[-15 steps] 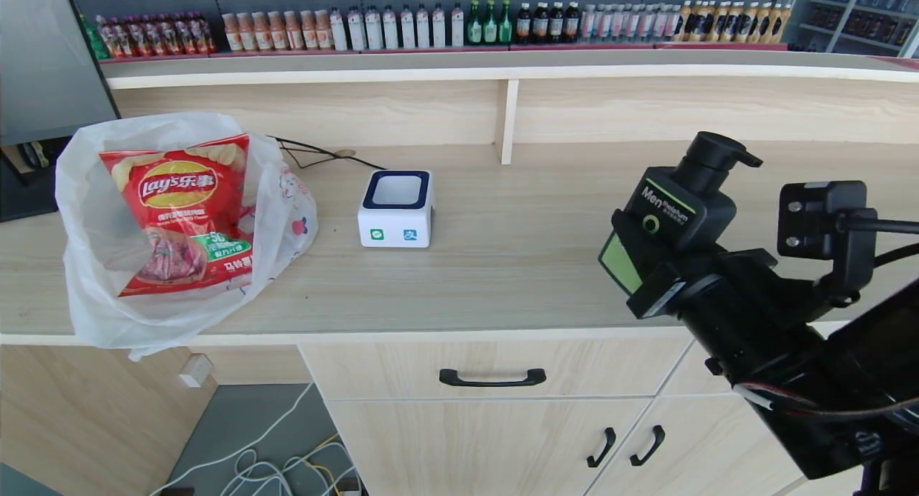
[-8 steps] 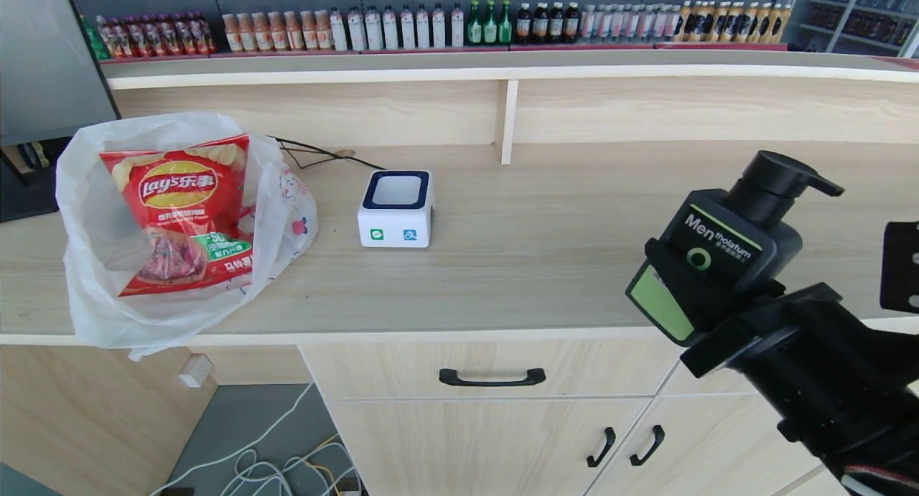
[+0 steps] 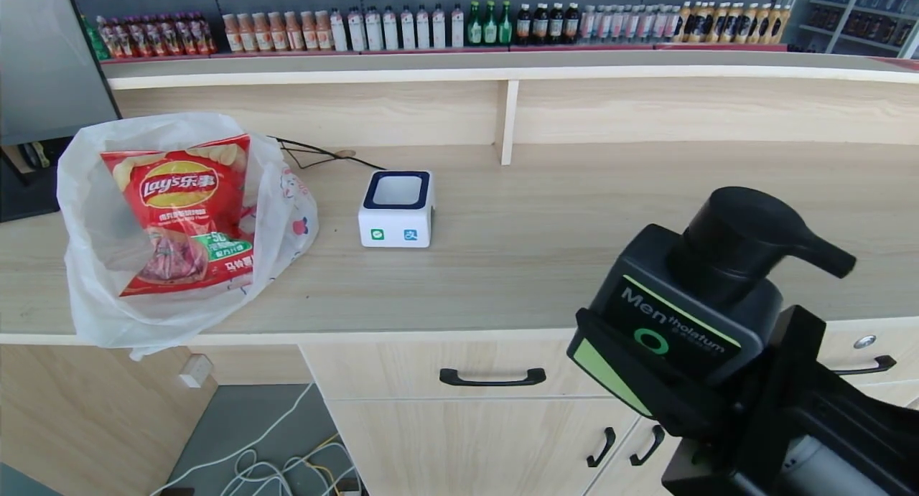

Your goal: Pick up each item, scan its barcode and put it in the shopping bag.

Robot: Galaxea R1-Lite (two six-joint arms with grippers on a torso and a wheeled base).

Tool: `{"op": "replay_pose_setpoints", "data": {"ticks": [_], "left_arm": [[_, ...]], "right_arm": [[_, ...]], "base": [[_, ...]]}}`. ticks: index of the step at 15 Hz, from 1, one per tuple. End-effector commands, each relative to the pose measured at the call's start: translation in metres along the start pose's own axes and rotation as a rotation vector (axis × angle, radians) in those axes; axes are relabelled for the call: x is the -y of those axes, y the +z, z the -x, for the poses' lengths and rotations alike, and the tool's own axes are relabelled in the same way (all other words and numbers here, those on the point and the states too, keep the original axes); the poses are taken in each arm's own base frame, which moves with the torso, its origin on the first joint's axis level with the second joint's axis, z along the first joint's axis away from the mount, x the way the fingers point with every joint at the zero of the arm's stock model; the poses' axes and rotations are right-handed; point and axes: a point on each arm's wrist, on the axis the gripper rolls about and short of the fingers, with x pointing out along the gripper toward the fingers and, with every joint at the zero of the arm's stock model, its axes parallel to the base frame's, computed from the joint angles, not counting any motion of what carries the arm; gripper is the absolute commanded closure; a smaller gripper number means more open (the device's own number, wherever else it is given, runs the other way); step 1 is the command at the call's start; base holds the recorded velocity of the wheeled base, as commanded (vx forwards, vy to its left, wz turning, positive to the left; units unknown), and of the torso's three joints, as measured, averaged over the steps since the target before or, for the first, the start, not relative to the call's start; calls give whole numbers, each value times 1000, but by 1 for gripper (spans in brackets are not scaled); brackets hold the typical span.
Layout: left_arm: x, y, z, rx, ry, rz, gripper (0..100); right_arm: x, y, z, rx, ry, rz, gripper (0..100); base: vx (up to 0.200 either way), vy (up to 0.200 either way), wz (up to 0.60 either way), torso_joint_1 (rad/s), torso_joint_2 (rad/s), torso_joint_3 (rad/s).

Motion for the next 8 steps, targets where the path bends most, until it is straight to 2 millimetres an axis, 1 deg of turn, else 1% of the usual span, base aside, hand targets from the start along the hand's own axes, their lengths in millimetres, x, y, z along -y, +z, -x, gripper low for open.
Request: {"op": "replay_pose_setpoints", "data": {"ticks": [1,2,3,4,5,6,8], "left_arm": [[0,0,0,0,1,0,0],[0,0,0,0,1,0,0],[0,0,0,0,1,0,0],[0,0,0,0,1,0,0],[0,0,0,0,1,0,0],[0,0,0,0,1,0,0],[0,0,0,0,1,0,0]], "right_arm": [[-14,7,2,39,91,50,100],[-21,8,4,51,134,69,100],[-37,12,8,74,214,95,100],[-44,12,11,77,243,110,100],[-43,15,15,94,247,160,100],[-45,12,14,98,275,192,100],[-58,3,7,156,454,239,100]], "base": [[0,0,0,0,0,0],[0,0,0,0,0,0],[0,0,0,0,0,0],[0,0,0,0,0,0],[0,0,0,0,0,0],[0,0,0,0,0,0],[0,0,0,0,0,0]]}}
